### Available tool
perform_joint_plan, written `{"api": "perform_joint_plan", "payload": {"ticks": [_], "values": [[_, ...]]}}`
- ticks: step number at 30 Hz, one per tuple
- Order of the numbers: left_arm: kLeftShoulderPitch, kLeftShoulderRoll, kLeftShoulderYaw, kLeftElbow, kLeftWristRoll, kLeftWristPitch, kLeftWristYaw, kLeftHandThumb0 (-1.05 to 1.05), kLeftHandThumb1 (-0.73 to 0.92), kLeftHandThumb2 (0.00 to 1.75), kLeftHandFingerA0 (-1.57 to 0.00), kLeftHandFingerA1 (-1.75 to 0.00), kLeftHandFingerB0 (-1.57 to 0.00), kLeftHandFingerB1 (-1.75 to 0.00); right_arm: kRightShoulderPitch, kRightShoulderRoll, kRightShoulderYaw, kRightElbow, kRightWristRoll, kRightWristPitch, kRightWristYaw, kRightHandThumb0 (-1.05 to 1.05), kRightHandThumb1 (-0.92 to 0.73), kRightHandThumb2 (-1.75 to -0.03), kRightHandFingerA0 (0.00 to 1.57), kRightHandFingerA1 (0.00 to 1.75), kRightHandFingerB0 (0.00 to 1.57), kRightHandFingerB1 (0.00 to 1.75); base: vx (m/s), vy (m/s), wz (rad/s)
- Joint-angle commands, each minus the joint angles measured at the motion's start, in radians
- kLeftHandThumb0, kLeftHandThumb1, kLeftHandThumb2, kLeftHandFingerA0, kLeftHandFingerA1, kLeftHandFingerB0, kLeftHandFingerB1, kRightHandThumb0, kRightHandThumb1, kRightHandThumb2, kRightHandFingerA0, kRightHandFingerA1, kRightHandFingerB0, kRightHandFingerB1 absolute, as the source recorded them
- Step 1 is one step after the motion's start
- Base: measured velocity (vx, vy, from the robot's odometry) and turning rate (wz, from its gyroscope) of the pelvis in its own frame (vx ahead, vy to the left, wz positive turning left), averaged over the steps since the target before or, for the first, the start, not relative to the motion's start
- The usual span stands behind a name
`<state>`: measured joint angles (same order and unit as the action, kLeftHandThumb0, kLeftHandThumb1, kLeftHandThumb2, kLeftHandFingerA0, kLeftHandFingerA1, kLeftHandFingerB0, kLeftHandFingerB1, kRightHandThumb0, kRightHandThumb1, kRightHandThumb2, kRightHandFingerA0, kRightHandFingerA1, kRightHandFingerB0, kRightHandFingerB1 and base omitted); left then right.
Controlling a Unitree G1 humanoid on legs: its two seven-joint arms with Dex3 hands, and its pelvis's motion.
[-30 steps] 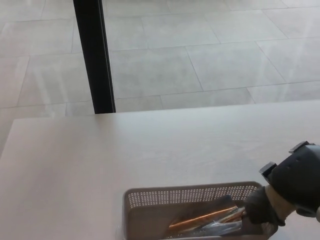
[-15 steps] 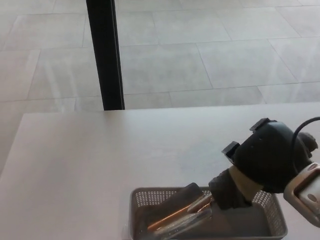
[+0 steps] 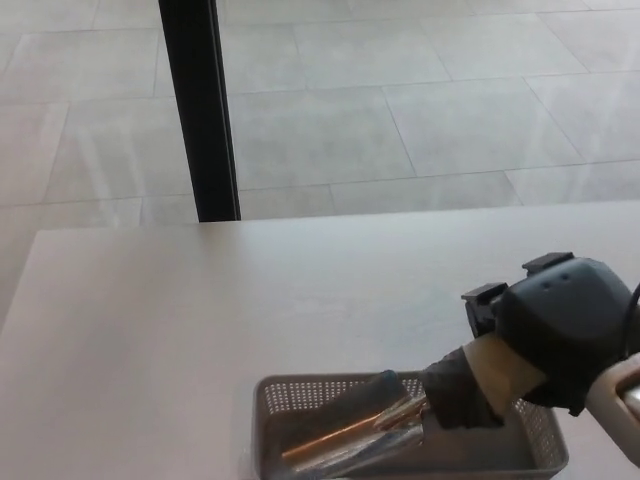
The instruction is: A garden tool is kept on the righthand side and a container is kept on the lefthand side on a desk infront of the robot. the robot uses its right hand to pick up the garden tool and makes a scooping motion inside the container
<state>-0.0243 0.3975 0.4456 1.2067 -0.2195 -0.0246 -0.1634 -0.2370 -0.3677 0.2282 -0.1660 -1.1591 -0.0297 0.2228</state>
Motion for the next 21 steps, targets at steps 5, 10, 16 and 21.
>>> {"api": "perform_joint_plan", "payload": {"ticks": [5,10,16,21], "values": [[0.006,0.030,0.009,0.006,-0.014,0.007,-0.017,-0.42,0.69,0.60,-0.57,-0.64,-0.39,-0.53,0.110,0.151,-0.379,0.047,0.517,0.162,0.051,-0.20,-0.47,-1.20,0.89,1.75,0.81,1.52,0.00,0.000,0.00],[0.009,0.032,0.005,0.013,-0.008,0.002,-0.016,-0.44,0.69,0.60,-0.58,-0.62,-0.37,-0.51,0.111,0.142,-0.442,0.071,0.562,0.163,0.077,-0.28,-0.48,-1.15,1.18,1.37,0.97,1.24,0.00,0.000,0.00],[0.018,0.027,0.004,0.008,-0.008,0.004,-0.011,-0.45,0.68,0.59,-0.62,-0.66,-0.43,-0.54,0.042,0.109,-0.501,0.096,0.595,0.144,0.088,-0.19,-0.50,-1.12,0.87,1.75,0.78,1.51,0.00,0.000,0.00],[0.017,0.024,0.008,0.012,-0.011,0.007,-0.005,-0.46,0.67,0.60,-0.60,-0.63,-0.45,-0.55,-0.043,0.078,-0.545,0.119,0.580,0.182,0.078,-0.17,-0.53,-1.03,0.84,1.73,0.75,1.44,0.00,0.000,0.00]]}}
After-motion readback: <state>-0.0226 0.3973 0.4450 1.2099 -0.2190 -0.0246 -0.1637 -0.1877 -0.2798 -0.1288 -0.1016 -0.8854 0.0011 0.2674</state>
